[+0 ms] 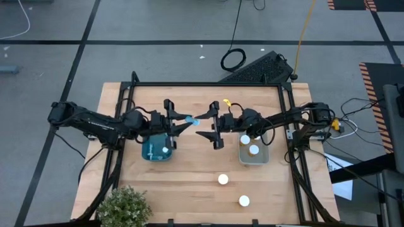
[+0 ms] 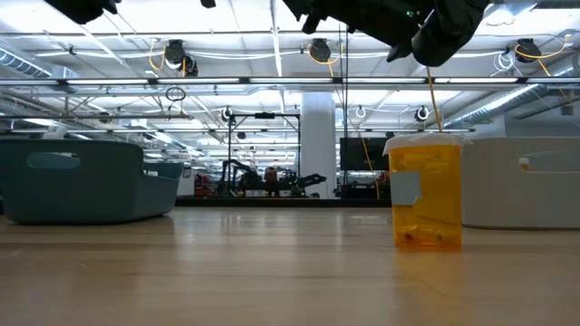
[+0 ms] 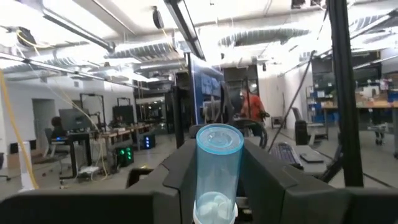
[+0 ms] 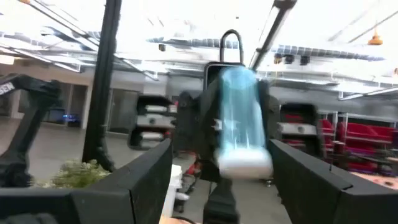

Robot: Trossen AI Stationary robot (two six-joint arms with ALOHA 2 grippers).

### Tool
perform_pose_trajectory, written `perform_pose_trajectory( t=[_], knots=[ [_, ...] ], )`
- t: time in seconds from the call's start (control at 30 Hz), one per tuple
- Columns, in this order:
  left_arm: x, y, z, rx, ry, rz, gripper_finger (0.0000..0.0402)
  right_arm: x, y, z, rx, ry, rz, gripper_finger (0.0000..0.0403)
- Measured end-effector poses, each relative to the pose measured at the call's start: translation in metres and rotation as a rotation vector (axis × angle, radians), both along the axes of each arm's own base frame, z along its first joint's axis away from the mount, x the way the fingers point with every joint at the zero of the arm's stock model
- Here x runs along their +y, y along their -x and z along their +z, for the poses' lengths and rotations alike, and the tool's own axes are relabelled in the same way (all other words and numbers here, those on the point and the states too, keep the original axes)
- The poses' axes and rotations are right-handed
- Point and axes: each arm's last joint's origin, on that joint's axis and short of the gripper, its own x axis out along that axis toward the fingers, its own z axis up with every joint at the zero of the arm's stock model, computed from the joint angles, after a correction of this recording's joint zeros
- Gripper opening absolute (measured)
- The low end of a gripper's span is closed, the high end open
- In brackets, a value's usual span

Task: Pick and place medicine bottles into bin by pill shape (circle, oval)
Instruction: Adjust the blue pill bottle

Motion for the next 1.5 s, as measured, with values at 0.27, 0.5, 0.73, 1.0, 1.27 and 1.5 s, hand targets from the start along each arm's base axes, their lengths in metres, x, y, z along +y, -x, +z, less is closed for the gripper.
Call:
perform_pose_trajectory(
  t=[0.27, 0.5, 0.73, 1.0, 1.27, 1.5],
  knots=[
    [0.003, -0.001, 0.0, -0.002, -0.002, 0.001, 0.0113, -0.003, -0.001, 0.001, 0.002, -0.026, 0.007, 0.0245],
    [0.002, -0.001, 0.0, -0.001, -0.042, -0.009, 0.0113, -0.004, -0.001, 0.001, 0.004, -0.031, 0.004, 0.017],
    [0.002, -0.001, -0.001, 0.008, -0.058, -0.009, 0.0113, -0.005, -0.001, 0.001, 0.011, -0.031, 0.0, 0.0108],
    [-0.002, 0.004, 0.0, 0.047, -0.075, 0.034, 0.0133, -0.005, -0.002, -0.001, 0.03, -0.031, 0.003, 0.0126],
    [-0.007, 0.029, 0.011, 0.152, -0.05, 0.147, 0.0254, -0.005, -0.003, -0.005, 0.076, -0.034, 0.001, 0.0115],
    [-0.004, 0.052, 0.011, 0.286, 0.038, 0.149, 0.0305, -0.006, -0.007, -0.021, 0.267, -0.065, 0.005, 0.0119]
  ],
)
